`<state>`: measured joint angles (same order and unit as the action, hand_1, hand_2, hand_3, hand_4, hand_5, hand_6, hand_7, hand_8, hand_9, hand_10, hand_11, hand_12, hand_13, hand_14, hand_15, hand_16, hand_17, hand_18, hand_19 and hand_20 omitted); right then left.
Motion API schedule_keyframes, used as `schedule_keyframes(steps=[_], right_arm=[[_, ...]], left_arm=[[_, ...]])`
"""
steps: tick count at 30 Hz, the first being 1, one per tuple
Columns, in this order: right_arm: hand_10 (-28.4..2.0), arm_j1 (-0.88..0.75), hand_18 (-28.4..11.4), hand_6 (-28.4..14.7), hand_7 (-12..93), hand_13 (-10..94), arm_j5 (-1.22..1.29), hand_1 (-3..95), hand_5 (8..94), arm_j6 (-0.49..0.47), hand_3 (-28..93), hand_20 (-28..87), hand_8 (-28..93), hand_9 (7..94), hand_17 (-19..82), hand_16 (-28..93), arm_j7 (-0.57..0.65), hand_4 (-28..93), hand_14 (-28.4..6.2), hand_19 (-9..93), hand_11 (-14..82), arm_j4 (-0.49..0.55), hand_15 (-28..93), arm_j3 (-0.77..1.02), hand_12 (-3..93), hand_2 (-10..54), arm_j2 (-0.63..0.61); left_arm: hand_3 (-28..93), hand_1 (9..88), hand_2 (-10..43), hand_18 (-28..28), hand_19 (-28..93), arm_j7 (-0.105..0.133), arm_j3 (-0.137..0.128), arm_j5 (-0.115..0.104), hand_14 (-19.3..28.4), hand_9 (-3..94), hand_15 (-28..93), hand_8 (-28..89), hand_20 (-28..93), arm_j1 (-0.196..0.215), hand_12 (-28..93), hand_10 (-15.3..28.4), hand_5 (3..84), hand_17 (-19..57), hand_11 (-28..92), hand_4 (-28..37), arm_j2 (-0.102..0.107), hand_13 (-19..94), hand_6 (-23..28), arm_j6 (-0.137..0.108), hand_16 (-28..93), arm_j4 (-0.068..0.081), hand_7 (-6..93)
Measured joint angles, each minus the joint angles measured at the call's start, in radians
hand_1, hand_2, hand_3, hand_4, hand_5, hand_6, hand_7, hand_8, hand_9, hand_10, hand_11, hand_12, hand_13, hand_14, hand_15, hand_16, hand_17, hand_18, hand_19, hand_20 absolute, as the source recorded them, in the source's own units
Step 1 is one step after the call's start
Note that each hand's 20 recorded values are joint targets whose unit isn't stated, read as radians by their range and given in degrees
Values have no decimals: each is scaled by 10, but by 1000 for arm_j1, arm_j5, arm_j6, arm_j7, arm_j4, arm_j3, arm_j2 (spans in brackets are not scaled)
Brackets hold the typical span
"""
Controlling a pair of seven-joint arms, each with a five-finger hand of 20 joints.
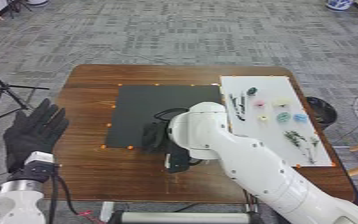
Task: Arrange flowers
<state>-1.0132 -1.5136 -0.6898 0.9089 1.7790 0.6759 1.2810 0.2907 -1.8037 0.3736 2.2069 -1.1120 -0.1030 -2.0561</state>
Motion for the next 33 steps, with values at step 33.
schedule_keyframes(steps=[33], right_arm=[[-227, 23, -225, -176, 24, 396, -144, 389, 502, 122, 731, 306, -98, 373, 218, 188, -185, -201, -186, 778, 113, -90, 650, -45, 163, 177, 18]], left_arm=[[695, 230, 197, 122, 311, -6, 13, -3, 146, 298, 242, -77, 74, -2, 84, 155, 401, -86, 205, -283, 2, 215, 93, -10, -45, -2, 81]])
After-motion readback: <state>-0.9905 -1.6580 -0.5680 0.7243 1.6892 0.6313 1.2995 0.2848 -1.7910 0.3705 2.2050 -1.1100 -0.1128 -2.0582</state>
